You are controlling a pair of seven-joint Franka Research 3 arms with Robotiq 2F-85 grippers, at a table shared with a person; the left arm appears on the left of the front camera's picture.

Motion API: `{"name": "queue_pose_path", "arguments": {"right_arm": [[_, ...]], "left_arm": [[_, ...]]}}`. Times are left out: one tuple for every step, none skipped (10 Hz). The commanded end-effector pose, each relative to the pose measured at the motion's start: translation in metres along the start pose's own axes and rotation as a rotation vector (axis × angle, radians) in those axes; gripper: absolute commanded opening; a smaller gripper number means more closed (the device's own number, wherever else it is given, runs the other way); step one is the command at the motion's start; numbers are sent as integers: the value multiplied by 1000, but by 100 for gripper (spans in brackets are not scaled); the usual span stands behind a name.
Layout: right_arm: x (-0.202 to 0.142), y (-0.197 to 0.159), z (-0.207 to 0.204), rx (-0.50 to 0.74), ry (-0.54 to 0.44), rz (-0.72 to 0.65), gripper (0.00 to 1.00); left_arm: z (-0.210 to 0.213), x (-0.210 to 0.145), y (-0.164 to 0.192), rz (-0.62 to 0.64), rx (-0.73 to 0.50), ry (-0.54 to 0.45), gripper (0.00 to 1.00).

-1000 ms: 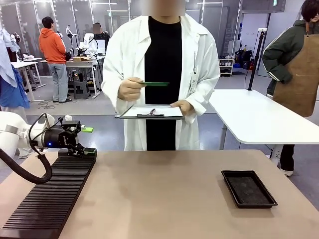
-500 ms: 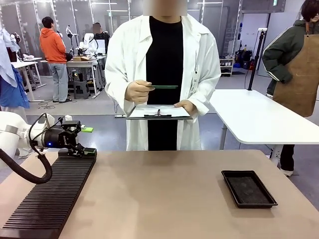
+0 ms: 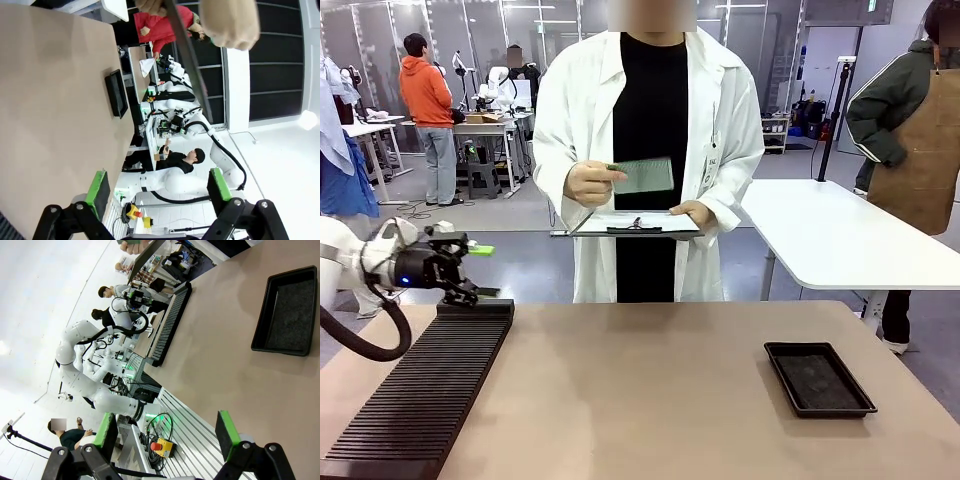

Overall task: Inspect the PCB.
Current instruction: Pick up the Blank PCB that the human is holding.

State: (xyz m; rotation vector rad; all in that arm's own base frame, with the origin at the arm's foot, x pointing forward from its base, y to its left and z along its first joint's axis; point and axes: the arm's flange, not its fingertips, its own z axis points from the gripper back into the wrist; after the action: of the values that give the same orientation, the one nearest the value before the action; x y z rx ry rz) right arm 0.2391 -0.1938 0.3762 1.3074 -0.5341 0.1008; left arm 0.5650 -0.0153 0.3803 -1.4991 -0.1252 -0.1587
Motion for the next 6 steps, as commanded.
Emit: {"name": "queue_pose_path", "arguments": {"right_arm": [[2, 0, 1, 10, -12, 20, 100], [2, 0, 1, 10, -12, 20, 100], [2, 0, 1, 10, -12, 20, 100], [2, 0, 1, 10, -12, 20, 100], [2, 0, 1, 10, -12, 20, 100], [2, 0, 1, 10, -12, 20, 100]], "left_arm": [[49, -31, -33, 22, 14, 1, 100], [76, -57, -43, 16, 30, 20, 100], [106, -86, -53, -24, 9, -5, 100], [137, -116, -57, -66, -4, -20, 100], [166, -149, -56, -102, 8, -52, 100], [184, -173, -51, -132, -30, -98, 100]]}}
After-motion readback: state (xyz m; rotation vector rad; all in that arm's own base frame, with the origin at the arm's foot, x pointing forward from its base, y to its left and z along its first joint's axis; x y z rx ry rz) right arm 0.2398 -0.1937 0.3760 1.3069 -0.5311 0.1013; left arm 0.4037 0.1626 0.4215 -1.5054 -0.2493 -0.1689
